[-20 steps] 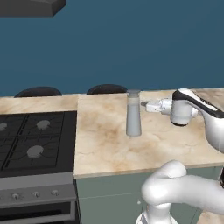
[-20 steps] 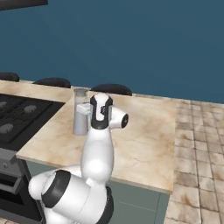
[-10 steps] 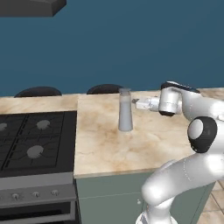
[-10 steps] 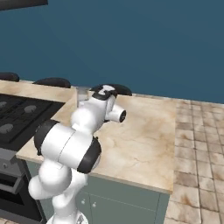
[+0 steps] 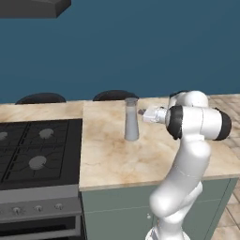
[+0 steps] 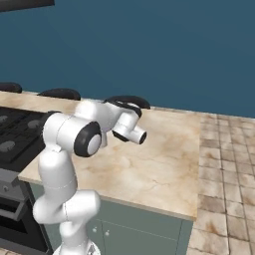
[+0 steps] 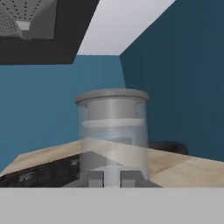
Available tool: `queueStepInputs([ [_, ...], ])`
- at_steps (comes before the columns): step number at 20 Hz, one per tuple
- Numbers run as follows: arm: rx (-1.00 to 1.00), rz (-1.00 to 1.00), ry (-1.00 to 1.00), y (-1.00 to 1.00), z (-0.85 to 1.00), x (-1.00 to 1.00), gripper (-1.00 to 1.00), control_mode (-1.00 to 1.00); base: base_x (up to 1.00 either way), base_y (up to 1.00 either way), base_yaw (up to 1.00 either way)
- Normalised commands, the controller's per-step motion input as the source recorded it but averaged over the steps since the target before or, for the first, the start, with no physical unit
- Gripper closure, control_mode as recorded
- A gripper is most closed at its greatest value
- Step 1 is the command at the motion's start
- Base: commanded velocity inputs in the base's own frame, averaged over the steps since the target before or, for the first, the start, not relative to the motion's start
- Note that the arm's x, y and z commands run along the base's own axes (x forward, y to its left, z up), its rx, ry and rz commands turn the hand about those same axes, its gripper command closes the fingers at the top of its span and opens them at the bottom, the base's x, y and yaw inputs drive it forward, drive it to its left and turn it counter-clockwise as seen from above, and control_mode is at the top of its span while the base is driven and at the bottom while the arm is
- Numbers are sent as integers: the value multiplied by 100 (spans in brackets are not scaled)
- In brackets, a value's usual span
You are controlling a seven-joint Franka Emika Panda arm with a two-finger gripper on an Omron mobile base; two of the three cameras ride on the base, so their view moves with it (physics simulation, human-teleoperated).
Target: Place the pitcher and cup on the dining counter for serving.
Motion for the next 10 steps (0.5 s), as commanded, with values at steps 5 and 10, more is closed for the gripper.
queueStepInputs([
  [5,0,2,-14,12,-60,30,100,-100,0,0,0],
  [10,-1,6,-11,11,-48,9,100,-100,0,0,0],
])
